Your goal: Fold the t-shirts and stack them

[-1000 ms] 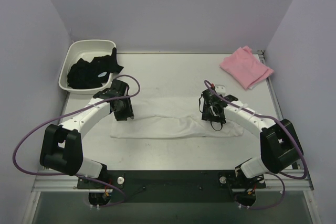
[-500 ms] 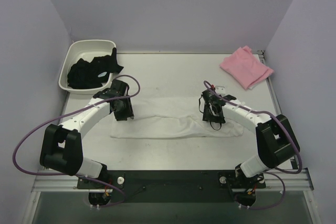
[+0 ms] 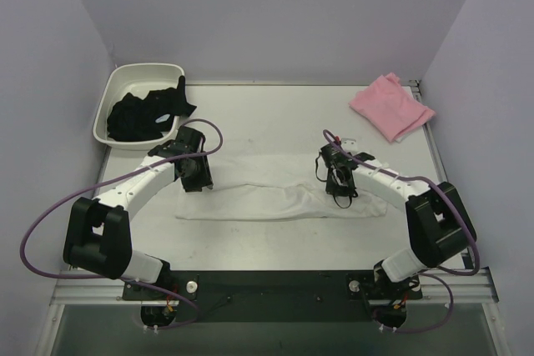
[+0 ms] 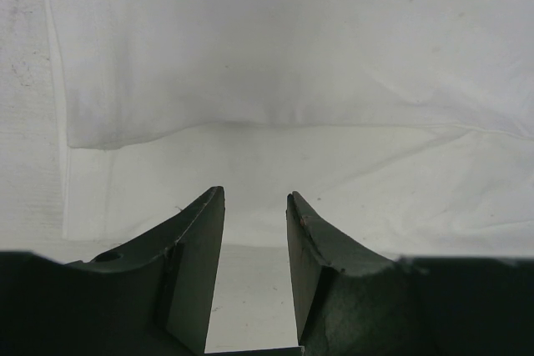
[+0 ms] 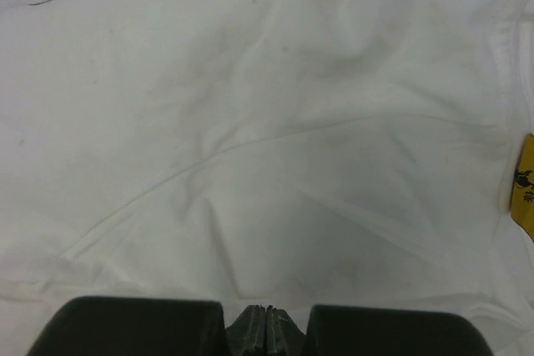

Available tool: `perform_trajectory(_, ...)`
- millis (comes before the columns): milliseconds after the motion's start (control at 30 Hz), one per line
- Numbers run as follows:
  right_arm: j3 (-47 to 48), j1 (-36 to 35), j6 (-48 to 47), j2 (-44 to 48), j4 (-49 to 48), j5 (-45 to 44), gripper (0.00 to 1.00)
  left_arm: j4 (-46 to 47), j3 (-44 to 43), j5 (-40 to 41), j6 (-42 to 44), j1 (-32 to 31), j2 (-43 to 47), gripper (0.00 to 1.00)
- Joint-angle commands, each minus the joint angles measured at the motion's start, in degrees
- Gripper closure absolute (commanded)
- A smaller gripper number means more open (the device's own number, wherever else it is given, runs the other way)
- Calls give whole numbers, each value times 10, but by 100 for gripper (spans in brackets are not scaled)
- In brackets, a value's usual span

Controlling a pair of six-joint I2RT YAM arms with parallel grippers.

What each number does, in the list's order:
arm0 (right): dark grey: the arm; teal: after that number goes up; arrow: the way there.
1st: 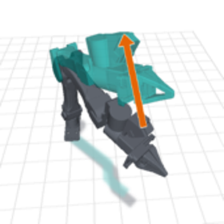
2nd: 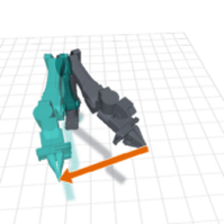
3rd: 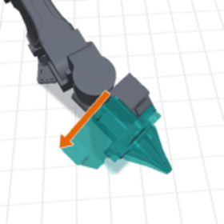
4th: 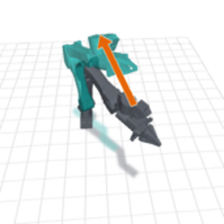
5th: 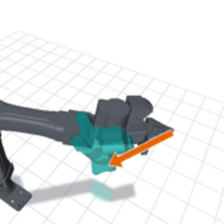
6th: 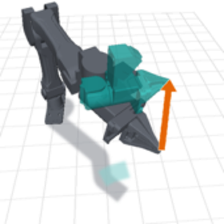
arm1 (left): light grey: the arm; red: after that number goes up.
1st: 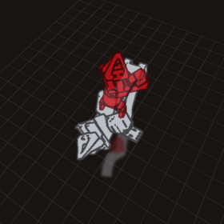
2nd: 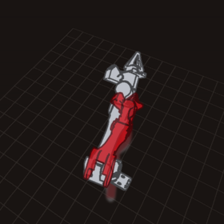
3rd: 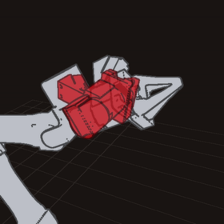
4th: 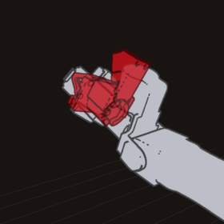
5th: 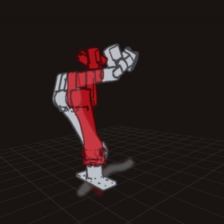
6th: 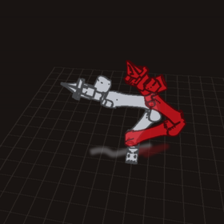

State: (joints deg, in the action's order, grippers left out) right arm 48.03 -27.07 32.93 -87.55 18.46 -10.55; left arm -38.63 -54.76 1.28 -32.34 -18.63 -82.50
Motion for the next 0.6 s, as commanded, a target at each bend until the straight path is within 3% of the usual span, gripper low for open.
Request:
perform_trajectory(0, 6, -28, 1, 55, 35, -16, 100, 15, -5, 1, 3, 2, 11, 54)
perform_trajectory(300, 18, -112, 20, 110, 76, -32, 100, 16, -4, 0, 3, 2, 15, 54)
perform_trajectory(567, 24, -180, 14, 50, 80, -8, 100, 16, -4, -1, 3, 2, 17, 54)
